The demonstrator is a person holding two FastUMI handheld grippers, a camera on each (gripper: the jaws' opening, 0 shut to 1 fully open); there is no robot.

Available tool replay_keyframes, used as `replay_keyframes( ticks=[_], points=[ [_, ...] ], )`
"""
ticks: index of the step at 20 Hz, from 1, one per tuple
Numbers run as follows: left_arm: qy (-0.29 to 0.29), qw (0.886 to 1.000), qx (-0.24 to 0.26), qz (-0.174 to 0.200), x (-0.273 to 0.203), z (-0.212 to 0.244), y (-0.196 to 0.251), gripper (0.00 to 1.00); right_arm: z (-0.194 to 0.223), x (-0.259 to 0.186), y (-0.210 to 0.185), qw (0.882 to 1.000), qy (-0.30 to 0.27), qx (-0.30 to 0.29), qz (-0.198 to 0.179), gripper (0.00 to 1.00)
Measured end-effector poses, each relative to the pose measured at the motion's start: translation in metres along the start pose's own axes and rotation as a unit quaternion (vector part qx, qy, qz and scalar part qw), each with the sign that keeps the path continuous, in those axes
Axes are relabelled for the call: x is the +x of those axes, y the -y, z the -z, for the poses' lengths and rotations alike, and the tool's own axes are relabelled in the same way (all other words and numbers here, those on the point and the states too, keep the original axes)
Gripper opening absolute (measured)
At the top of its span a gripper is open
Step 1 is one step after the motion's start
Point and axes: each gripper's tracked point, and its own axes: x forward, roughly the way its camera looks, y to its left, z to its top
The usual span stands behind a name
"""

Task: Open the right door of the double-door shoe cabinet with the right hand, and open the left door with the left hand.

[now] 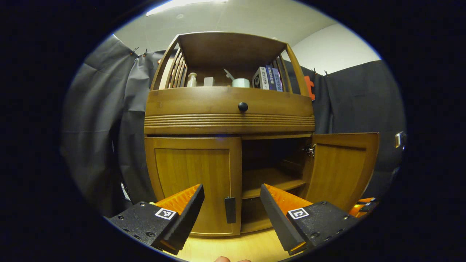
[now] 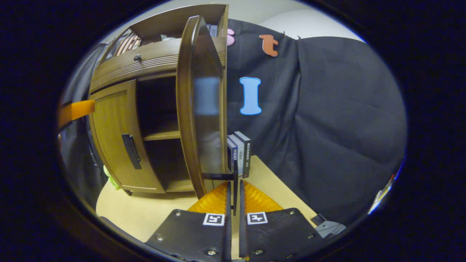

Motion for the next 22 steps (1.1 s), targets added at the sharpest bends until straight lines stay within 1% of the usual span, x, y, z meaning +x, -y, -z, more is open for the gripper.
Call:
replay_keyframes(
  ticks=[1,2,5,7,8,9,10,11,14,16,19,20,21,22],
  points=[
    [-0.005,1.0,0.002,-0.002,0.007,0.007,-0.002,0.94,-0.001,-0.002,0.004,1.0,0.002,-0.003,0.005,0.08],
    [-0.01,1.0,0.006,-0.003,0.013,0.012,-0.003,0.96,-0.001,-0.002,0.01,1.0,0.005,-0.007,0.013,0.08],
    [-0.023,1.0,0.014,-0.014,0.026,0.031,-0.012,0.96,0.002,-0.006,0.031,0.999,0.004,-0.009,0.038,0.08],
    [-0.038,0.999,0.005,-0.014,0.04,0.045,-0.015,0.96,0.003,-0.009,0.046,0.998,0.002,-0.004,0.059,0.08],
    [-0.046,0.999,-0.001,-0.011,0.047,0.051,-0.014,0.94,0.004,-0.01,0.055,0.997,0.003,-0.003,0.071,0.08],
    [-0.052,0.999,-0.007,-0.007,0.054,0.058,-0.013,0.95,0.002,-0.013,0.064,0.996,0.006,-0.002,0.084,0.08],
    [-0.058,0.998,-0.009,-0.005,0.06,0.064,-0.011,0.94,0.0,-0.015,0.073,0.995,0.008,-0.001,0.096,0.08],
    [-0.065,0.998,-0.009,-0.005,0.068,0.072,-0.011,0.93,-0.002,-0.016,0.075,0.996,0.011,0.005,0.091,0.08],
    [-0.085,0.996,-0.012,-0.011,0.087,0.092,-0.01,0.89,-0.007,-0.023,0.083,0.993,0.021,0.001,0.112,0.08],
    [-0.101,0.995,-0.012,-0.011,0.098,0.108,-0.01,0.88,-0.013,-0.029,0.085,0.992,0.031,-0.004,0.121,0.08],
    [-0.12,0.993,-0.015,-0.014,0.11,0.128,-0.008,0.82,-0.012,-0.035,0.094,0.991,0.033,-0.004,0.132,0.08],
    [-0.125,0.992,-0.016,-0.015,0.115,0.133,-0.007,0.78,-0.011,-0.038,0.099,0.99,0.034,-0.004,0.139,0.08],
    [-0.132,0.991,-0.018,-0.014,0.121,0.139,-0.007,0.77,-0.01,-0.042,0.104,0.989,0.034,-0.001,0.146,0.08],
    [-0.137,0.99,-0.021,-0.013,0.125,0.142,-0.007,0.71,-0.01,-0.045,0.108,0.988,0.033,0.002,0.151,0.08]
  ],
)
